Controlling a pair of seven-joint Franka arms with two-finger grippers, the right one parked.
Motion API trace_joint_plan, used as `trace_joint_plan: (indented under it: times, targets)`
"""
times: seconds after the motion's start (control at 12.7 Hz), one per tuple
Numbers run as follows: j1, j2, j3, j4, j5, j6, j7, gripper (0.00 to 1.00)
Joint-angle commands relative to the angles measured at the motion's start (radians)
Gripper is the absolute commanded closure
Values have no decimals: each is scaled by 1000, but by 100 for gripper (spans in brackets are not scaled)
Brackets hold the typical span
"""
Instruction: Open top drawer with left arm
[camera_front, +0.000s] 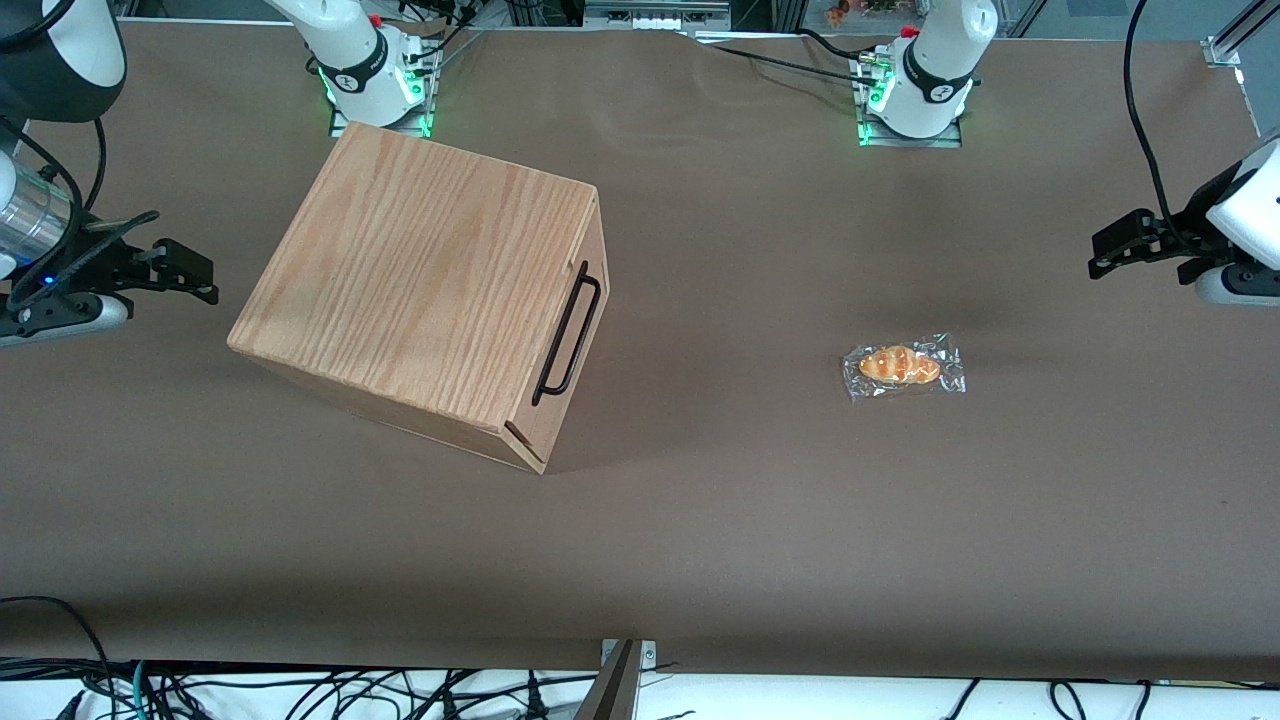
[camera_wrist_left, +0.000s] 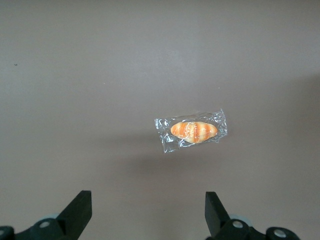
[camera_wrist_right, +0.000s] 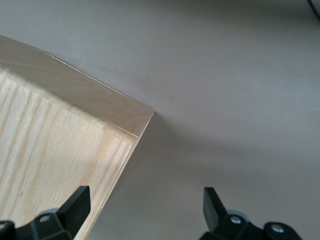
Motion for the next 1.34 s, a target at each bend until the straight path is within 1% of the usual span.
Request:
trace_joint_plan:
  times: [0.0, 1.26]
  targets:
    - [1, -7, -4, 0, 13, -2, 14, 0]
    - [-3, -2, -6, 0, 13, -2, 14, 0]
